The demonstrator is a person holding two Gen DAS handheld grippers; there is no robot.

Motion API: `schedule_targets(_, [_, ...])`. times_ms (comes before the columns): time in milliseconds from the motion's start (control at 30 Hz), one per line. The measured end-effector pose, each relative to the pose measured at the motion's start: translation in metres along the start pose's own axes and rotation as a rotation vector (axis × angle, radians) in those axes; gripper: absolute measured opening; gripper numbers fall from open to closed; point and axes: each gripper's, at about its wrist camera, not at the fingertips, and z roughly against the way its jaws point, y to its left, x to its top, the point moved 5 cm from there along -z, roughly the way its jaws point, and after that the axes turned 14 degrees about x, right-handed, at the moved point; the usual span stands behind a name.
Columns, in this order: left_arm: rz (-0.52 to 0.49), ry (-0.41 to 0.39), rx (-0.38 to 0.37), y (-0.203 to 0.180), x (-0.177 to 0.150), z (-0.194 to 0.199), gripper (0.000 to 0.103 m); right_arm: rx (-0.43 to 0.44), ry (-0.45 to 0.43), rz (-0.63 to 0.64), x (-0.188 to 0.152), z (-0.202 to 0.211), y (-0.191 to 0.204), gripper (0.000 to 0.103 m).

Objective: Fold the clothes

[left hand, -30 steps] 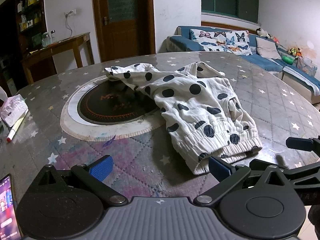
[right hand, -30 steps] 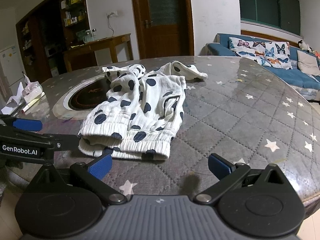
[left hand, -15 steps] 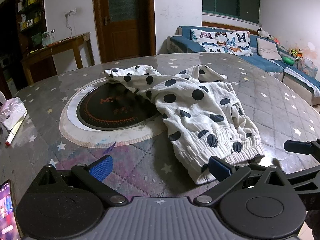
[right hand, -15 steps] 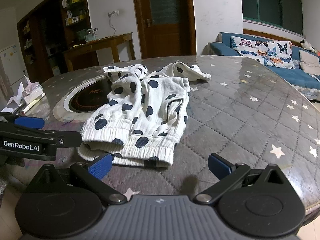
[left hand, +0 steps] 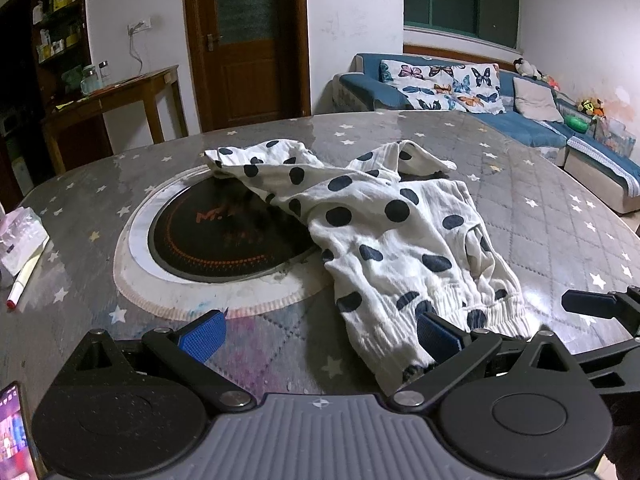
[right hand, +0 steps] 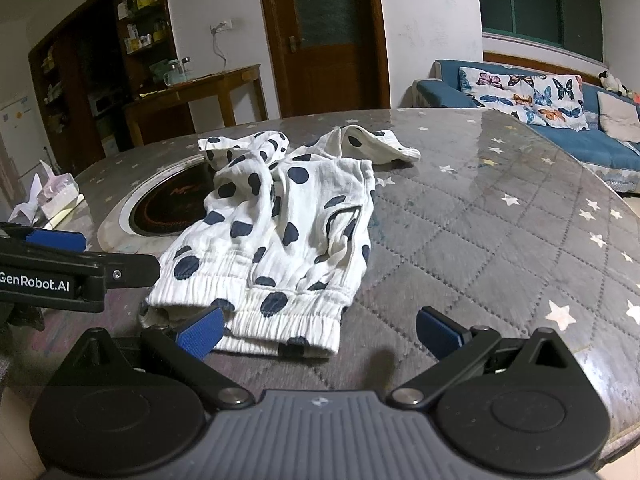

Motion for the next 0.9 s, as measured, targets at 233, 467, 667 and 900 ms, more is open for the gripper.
schedule_targets(233, [-0.015, -0.001, -0.012, -0.005, 0.008, -0.006, 0.103, 0.005, -0.008, 0.002, 0.009, -0.004, -0.001, 0.103])
schedule_targets(467, [-0.019, -0.003, -0.019, -0.009, 0.015, -0.010, 0.103, 0.002, -0.006, -0.021, 0.013, -0.009, -0.006, 0.103])
schedule_targets(667, [-0.016, -0.007, -0.015, -0.009, 0.020, -0.012, 0.103, -0.001, -0.005, -0.030, 0.016, -0.012, -0.009, 0.103])
schedule_targets(900, [-0.019, 0.008, -0.020, -0.009, 0.023, -0.017, 0.103, -0.001, -0.004, -0.049, 0.018, -0.015, -0.014, 0.103])
